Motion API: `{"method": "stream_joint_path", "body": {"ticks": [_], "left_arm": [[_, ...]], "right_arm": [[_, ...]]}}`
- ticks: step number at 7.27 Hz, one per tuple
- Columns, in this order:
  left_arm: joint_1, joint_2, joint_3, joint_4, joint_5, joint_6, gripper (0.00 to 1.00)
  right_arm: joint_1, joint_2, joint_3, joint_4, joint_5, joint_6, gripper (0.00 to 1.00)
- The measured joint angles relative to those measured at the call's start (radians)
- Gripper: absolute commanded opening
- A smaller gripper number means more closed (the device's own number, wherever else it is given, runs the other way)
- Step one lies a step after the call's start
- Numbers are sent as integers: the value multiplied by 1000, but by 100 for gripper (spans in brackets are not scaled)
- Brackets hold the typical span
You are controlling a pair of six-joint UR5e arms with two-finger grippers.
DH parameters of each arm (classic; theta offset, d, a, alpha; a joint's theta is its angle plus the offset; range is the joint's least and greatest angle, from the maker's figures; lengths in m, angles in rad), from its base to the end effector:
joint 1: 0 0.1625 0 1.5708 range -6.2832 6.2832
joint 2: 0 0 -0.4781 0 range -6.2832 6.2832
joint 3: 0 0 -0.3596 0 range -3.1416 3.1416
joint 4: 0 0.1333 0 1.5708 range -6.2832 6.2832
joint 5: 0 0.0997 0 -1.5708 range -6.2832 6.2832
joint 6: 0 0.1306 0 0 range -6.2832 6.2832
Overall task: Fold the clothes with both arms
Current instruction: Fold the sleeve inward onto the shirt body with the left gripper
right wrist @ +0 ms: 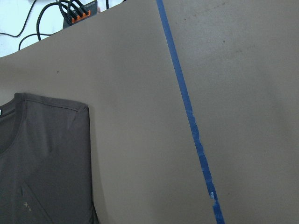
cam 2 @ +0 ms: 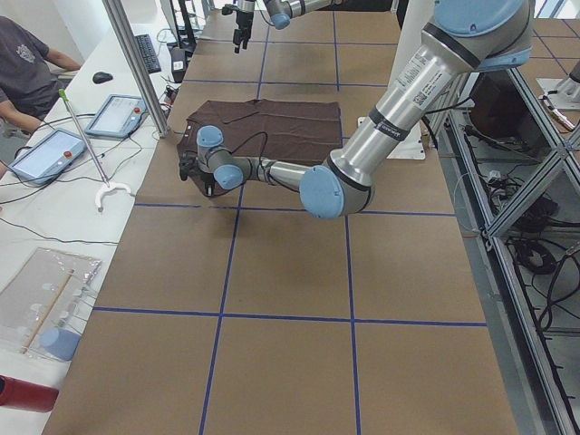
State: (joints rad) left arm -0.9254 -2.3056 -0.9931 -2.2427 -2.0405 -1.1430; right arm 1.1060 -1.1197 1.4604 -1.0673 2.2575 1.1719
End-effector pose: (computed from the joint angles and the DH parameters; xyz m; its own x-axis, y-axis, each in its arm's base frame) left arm 0.4393 -0.7068 0.4661 0.5820 -0.1580 -0.7977 0.2969 0.9545 0.0276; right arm -0.2637 -0.6386 0.4652 0.4604 0.2481 0.8523 -0.3256 0.9404 -0.0978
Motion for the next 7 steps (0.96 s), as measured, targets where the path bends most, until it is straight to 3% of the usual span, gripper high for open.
{"method": "stream_joint_path", "body": {"ticks": [3, 4, 6, 7], "left_arm": [[86, -143, 13, 21, 4, -175, 0], [111, -180, 49, 22, 29, -209, 58], [133, -231, 89, 19, 79, -244, 65], [156, -247, 62, 18, 84, -295, 68]], "right_arm": [[0, 0, -1, 0, 0, -6, 100], [0, 0, -1, 0, 0, -7, 100], [-8, 1, 2, 0, -2, 12, 100], [-40, 1, 25, 0, -10, 69, 100]]}}
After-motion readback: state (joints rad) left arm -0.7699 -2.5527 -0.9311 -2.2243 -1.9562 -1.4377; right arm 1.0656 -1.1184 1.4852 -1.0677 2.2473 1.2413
